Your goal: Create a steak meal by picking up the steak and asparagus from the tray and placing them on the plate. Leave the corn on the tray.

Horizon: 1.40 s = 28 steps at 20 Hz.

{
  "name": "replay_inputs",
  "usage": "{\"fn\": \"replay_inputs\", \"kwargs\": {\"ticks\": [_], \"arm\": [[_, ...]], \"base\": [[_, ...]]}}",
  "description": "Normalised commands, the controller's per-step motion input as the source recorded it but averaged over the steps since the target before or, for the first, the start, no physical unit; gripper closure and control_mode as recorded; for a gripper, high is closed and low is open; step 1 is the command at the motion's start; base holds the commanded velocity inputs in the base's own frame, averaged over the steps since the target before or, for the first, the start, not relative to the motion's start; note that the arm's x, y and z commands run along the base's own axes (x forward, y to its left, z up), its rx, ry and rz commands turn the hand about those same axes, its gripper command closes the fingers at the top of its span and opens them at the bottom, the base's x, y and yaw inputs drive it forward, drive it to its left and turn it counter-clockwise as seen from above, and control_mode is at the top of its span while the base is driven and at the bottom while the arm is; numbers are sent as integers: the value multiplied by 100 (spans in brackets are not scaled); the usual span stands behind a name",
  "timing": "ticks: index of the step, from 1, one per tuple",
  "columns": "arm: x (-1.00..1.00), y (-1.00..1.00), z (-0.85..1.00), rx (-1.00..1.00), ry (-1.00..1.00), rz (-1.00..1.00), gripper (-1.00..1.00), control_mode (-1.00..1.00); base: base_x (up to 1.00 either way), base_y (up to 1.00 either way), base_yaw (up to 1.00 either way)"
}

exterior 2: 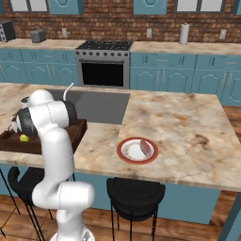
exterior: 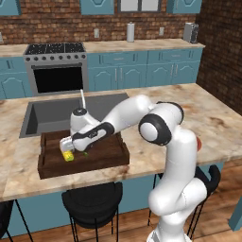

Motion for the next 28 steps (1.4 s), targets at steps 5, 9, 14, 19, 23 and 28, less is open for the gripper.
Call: {"fn": "replay_inputs", "kwargs": {"ticks": [5, 9, 14, 19, 23, 28], "arm": [[-11, -22, -84, 0, 5, 0, 100, -100], [-7, -13, -64, 0, -1, 0, 100, -100], [-3, -23, 0, 8, -4, 0, 100, -100], [-26, -59, 75, 13, -3, 0, 100, -100], [-44, -71, 100, 2, -3, 1, 100, -100], [-55, -92, 69, -5, -8, 10, 100, -100]], "base": [[0, 0, 0], [0, 0, 0], [0, 0, 0], [0, 0, 0], [0, 0, 0], [0, 0, 0]]}}
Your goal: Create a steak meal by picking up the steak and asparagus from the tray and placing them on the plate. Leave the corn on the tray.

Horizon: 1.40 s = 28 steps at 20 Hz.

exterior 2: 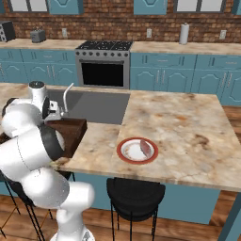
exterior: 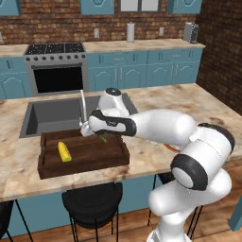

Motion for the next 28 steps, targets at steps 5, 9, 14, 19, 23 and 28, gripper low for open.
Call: {"fn": "replay_inputs", "kwargs": {"ticks": [5, 9, 14, 19, 23, 28], "arm": [[-44, -100, 53, -16, 0, 16, 100, -100], [-33, -100, 35, -24, 5, 12, 100, -100], [-5, -100, 2, -14, 13, 2, 100, -100], [11, -100, -18, 0, 6, -1, 100, -100], [32, -100, -21, 0, 5, -7, 100, -100], [19, -100, -28, 0, 6, -7, 100, -100]], "base": [[0, 0, 0], [0, 0, 0], [0, 0, 0], [0, 0, 0], [0, 0, 0], [0, 0, 0]]}}
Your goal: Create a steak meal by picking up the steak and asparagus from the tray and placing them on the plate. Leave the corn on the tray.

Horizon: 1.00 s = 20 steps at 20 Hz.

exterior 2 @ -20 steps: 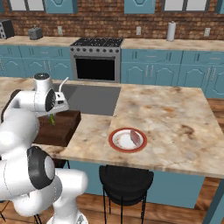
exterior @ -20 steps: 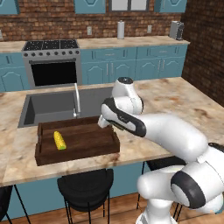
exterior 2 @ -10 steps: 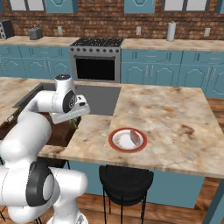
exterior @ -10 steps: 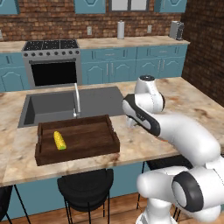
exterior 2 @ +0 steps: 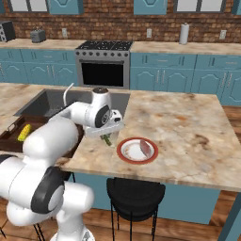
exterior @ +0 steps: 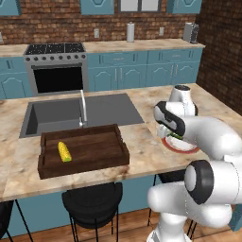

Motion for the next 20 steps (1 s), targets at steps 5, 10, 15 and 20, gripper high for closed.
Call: {"fn": "replay_inputs", "kwargs": {"ticks": [5, 10, 15, 20], "arm": [[11, -100, -31, 0, 7, -5, 100, -100], [9, -66, -39, 0, 4, 0, 100, -100], [33, -5, -34, 0, 0, 0, 100, -100], [41, 0, -30, 0, 0, 0, 100, -100]], "base": [[0, 0, 0], [0, 0, 0], [0, 0, 0], [0, 0, 0]]}}
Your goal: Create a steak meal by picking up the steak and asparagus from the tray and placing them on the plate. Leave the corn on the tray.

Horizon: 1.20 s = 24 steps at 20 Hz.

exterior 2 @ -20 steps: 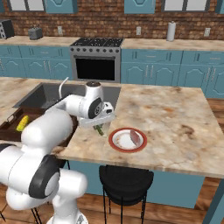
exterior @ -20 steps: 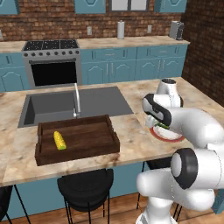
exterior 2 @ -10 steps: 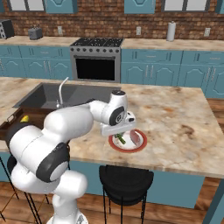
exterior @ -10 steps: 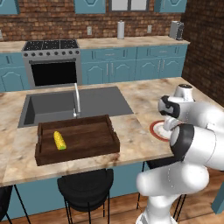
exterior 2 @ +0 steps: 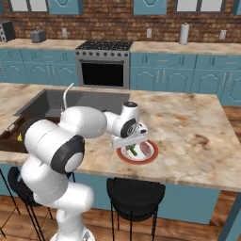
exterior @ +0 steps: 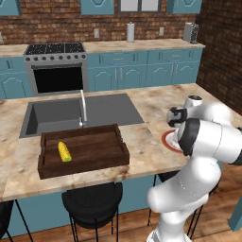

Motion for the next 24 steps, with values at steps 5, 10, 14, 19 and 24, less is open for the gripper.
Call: {"fn": "replay_inputs", "kwargs": {"ticks": [5, 10, 14, 19, 24], "arm": [[33, -6, -31, 0, 0, 0, 100, -100], [31, -6, -23, 0, 0, 0, 100, -100], [21, -16, -4, 1, 0, 0, -100, -100], [0, -2, 1, 0, -4, 0, -100, -100], [-35, 26, 50, -1, -17, 1, -100, -100]], "base": [[0, 0, 0], [0, 0, 0], [0, 0, 0], [0, 0, 0], [0, 0, 0]]}}
